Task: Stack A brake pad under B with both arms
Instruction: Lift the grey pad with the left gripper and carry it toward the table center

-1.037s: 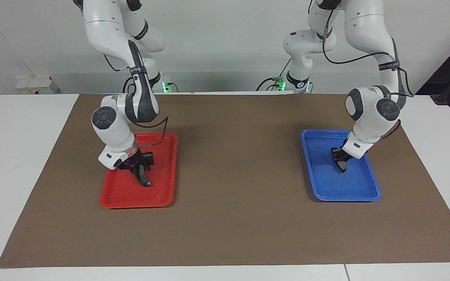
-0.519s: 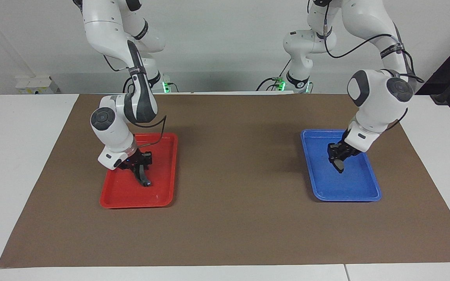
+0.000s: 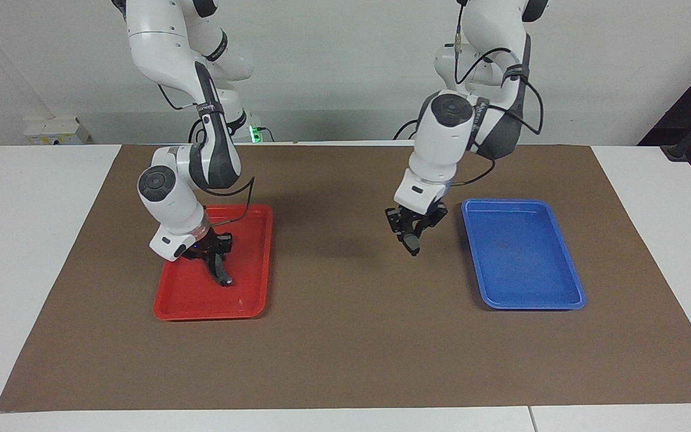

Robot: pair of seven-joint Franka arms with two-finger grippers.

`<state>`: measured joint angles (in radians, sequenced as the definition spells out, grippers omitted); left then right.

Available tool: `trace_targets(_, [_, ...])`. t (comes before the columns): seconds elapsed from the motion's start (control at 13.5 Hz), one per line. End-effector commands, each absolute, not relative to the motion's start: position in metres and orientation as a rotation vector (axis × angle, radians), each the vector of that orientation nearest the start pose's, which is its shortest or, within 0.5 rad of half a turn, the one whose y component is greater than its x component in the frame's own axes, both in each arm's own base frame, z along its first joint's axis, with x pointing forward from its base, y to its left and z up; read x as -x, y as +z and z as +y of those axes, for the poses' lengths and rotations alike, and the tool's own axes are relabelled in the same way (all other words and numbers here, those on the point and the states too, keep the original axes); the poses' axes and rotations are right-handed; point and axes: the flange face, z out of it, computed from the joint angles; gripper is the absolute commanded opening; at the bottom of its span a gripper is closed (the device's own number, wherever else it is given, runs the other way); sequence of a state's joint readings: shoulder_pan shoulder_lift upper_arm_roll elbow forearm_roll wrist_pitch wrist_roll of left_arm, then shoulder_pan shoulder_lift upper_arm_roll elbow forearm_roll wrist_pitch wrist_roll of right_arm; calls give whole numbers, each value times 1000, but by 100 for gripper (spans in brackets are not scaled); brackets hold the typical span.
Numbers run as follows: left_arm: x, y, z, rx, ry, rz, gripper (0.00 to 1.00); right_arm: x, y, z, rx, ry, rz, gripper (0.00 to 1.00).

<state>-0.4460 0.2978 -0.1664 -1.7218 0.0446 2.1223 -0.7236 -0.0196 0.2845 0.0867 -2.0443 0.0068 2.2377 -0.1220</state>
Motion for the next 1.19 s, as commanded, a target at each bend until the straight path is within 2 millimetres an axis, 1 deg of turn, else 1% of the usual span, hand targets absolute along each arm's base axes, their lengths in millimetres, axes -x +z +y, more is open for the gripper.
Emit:
trace_targets(0.0, [-545, 386, -415, 3195, -179, -172, 1, -591, 324, 33, 3088, 137, -332, 0])
trace_targets(0.07, [-546, 379, -420, 3208, -222, -174, 1, -595, 341, 34, 3088, 141, -357, 0])
trace_targets(0.15, [-541, 368, -429, 3212, -218, -147, 1, -595, 360, 37, 3098, 131, -377, 0])
trace_targets(0.22, [-535, 356, -439, 3210, -195, -124, 1, -593, 368, 37, 3107, 125, -396, 0])
trace_targets(0.3, [-531, 347, -446, 3206, -179, -107, 1, -591, 373, 33, 3107, 137, -404, 0])
trace_targets(0.37, [-529, 343, -448, 3206, -177, -96, 1, -589, 379, 31, 3106, 147, -409, 0])
trace_targets(0.59, [-525, 327, -453, 3202, -156, -79, 1, -586, 383, 30, 3098, 185, -441, 0])
trace_targets(0.74, [-525, 318, -454, 3197, -141, -79, 1, -580, 378, 31, 3094, 211, -438, 0])
trace_targets(0.81, [-525, 316, -454, 3198, -142, -79, 1, -579, 381, 33, 3094, 209, -447, 0])
trace_targets(0.96, [-523, 309, -453, 3198, -139, -76, 1, -579, 378, 35, 3094, 205, -450, 0])
trace_targets(1.11, [-523, 304, -453, 3198, -134, -76, 1, -576, 378, 40, 3087, 238, -467, 0])
